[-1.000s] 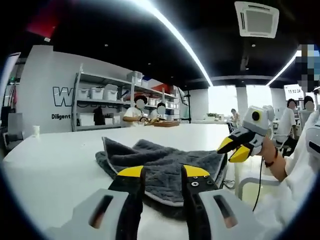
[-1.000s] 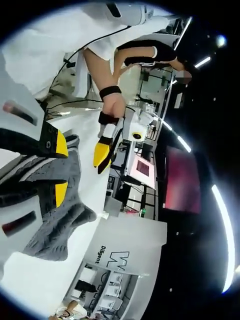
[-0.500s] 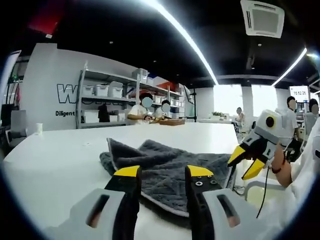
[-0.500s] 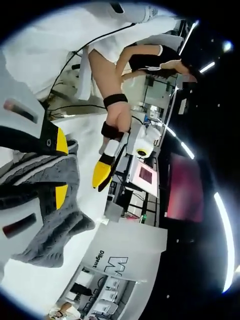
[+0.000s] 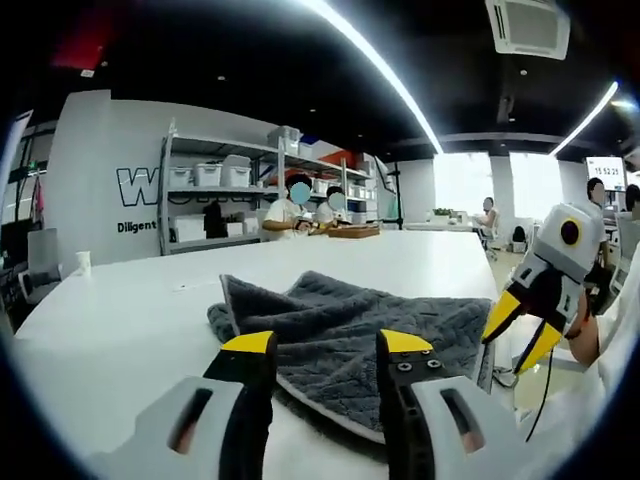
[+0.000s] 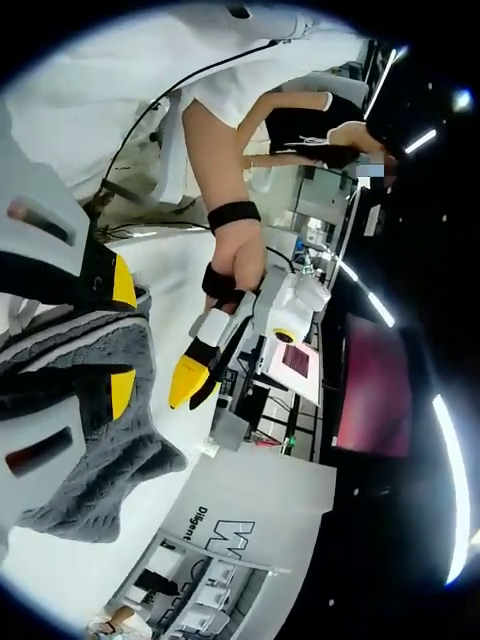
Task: Open the folded towel by lifting each exposed corner and separating the folded layers until the towel lies flat within the target outline without major curled edges
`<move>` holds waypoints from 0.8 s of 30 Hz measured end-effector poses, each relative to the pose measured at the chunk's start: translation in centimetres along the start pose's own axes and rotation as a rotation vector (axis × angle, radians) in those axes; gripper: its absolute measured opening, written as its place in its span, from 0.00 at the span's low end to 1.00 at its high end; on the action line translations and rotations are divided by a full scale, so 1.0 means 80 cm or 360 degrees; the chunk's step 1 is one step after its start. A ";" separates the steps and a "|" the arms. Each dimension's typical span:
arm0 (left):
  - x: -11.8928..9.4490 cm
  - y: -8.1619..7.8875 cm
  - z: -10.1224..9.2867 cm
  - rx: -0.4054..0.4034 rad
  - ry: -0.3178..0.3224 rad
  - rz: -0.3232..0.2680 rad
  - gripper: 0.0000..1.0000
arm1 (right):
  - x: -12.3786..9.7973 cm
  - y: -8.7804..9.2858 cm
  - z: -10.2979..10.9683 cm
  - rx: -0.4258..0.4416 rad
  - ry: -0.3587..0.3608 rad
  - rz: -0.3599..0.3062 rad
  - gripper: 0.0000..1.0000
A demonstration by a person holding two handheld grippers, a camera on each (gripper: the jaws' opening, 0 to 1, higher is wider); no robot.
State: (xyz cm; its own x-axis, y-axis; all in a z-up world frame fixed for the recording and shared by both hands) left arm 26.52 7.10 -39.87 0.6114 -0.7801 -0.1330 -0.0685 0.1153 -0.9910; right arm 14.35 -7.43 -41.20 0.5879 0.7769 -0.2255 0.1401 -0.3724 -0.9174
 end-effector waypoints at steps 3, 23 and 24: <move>0.004 0.000 0.003 -0.0004 -0.0022 -0.0001 0.42 | 0.008 -0.002 0.001 -0.0019 -0.0002 0.0008 0.16; 0.022 -0.004 0.017 -0.0032 -0.0091 0.0027 0.52 | 0.042 0.006 0.001 -0.0058 -0.0041 0.0101 0.17; 0.023 -0.004 0.020 -0.0041 -0.0092 0.0026 0.52 | 0.043 0.008 0.001 -0.0064 -0.0040 0.0108 0.17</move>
State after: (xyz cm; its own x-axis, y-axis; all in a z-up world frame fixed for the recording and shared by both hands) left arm 28.93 6.61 -39.76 0.6546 -0.7412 -0.1486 -0.0984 0.1113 -0.9889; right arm 16.43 -4.94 -42.56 0.5768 0.7616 -0.2953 0.1329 -0.4442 -0.8860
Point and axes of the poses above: the point that each gripper's makers call its tool centre point, and the gripper's own axes: x roughly forward along the fingers, z roughly to its left, y roughly out of its underside, the point moved 7 cm from there along -x, roughly backward along the fingers, and after that the axes turned 2 degrees about z, right-handed, at the moved point
